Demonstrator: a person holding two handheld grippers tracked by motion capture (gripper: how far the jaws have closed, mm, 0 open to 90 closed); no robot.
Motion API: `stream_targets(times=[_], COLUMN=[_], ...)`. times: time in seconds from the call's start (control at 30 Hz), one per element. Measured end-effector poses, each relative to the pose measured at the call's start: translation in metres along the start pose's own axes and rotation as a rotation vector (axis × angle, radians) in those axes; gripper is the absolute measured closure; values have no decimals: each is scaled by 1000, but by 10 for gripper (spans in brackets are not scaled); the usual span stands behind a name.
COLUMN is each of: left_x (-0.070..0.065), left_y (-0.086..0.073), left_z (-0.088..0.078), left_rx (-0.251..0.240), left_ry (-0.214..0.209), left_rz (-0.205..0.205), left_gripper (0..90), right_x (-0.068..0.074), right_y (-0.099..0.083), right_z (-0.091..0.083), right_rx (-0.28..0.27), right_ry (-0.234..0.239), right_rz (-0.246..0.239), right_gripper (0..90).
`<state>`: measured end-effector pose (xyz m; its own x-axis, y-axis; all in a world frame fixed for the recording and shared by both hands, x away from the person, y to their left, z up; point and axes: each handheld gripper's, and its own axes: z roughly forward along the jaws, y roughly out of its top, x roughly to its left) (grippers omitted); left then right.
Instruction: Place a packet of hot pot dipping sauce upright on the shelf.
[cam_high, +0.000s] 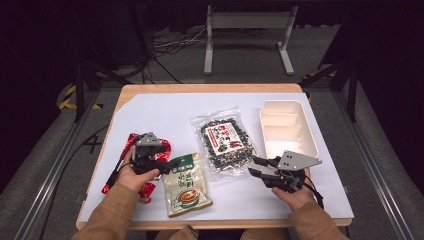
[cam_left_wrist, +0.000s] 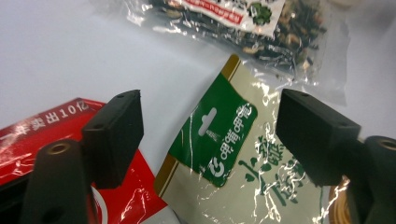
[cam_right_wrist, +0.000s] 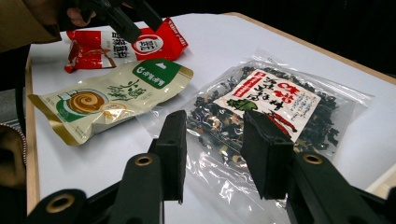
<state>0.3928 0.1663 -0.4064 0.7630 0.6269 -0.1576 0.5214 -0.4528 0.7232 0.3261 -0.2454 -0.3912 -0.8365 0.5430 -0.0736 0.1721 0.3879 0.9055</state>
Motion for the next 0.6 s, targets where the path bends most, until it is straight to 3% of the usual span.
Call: stream_targets(times=[0.17, 0.47, 0.5, 0.6], left_x=[6, 6, 5, 5], left_y=[0, -1, -1, -1], left_z=[7, 21, 23, 29], left_rx=[21, 88, 103, 109], left_ry=[-30, -41, -46, -88], left_rz=[-9, 8, 20, 5], left_gripper=[164, 228, 228, 226], right_x=[1, 2, 2, 2], right_y=[-1, -2, -2, -2], right_z=[3, 5, 5, 7], right_rx=[14, 27, 29, 52], right_ry=[6, 11, 12, -2], right_rz=[0, -4, -4, 5], right_gripper=[607, 609, 609, 610])
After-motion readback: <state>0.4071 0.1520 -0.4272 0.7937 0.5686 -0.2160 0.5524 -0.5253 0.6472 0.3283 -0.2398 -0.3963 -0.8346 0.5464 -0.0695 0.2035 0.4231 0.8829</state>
